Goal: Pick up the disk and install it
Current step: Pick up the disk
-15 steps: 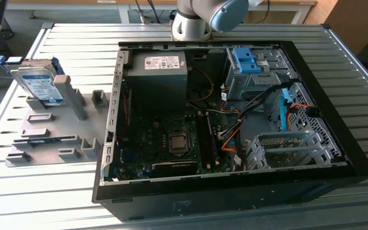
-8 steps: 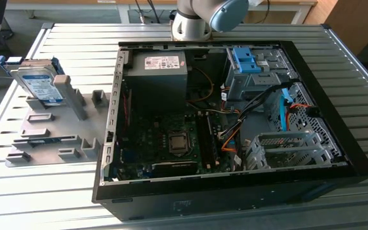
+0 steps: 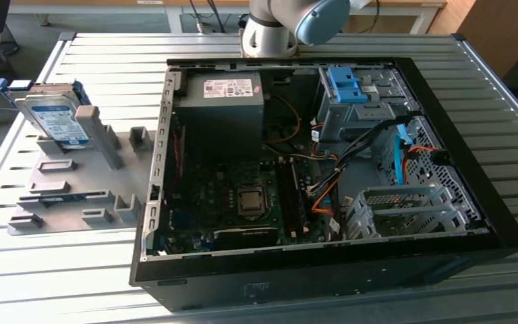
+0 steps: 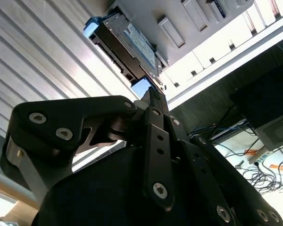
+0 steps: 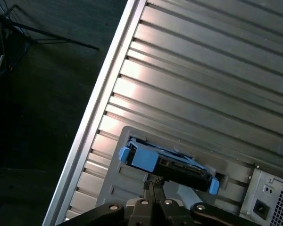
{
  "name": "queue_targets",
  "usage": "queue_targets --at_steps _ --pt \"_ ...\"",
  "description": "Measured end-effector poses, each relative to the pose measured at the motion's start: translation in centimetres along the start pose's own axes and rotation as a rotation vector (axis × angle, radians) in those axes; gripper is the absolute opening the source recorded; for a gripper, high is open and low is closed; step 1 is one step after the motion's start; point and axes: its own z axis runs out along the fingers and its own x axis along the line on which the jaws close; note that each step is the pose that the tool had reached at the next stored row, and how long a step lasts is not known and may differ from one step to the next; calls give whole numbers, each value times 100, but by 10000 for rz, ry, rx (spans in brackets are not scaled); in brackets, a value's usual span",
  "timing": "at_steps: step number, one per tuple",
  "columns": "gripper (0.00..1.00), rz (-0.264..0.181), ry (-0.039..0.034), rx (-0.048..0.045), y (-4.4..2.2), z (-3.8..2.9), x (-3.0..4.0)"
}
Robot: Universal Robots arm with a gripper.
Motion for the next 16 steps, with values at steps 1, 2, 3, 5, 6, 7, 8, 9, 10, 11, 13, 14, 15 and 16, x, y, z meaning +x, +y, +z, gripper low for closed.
queue_targets --at_steps 1,2,3,5,6,7,8,9,10,11,13,14,15,16 --pt "11 -142 6 -3 0 0 0" --pt "11 -286 12 -7 0 0 1" --pt "11 -428 18 -10 0 1 1" --pt "11 -723 31 -17 1 1 2" --pt "11 -865 37 -21 1 2 2" --pt "11 -1012 44 -24 1 2 2" --pt "11 -1158 51 -27 1 2 2" --pt "11 -1308 58 -30 0 2 2" --pt "11 -1464 65 -33 1 3 2" --pt "11 -1614 72 -36 1 3 2" --pt "11 -1921 86 -43 1 3 2" --pt "11 -2078 92 -47 0 5 2" --pt "11 -2231 99 -51 1 5 2" --pt "11 -2386 107 -54 1 6 2"
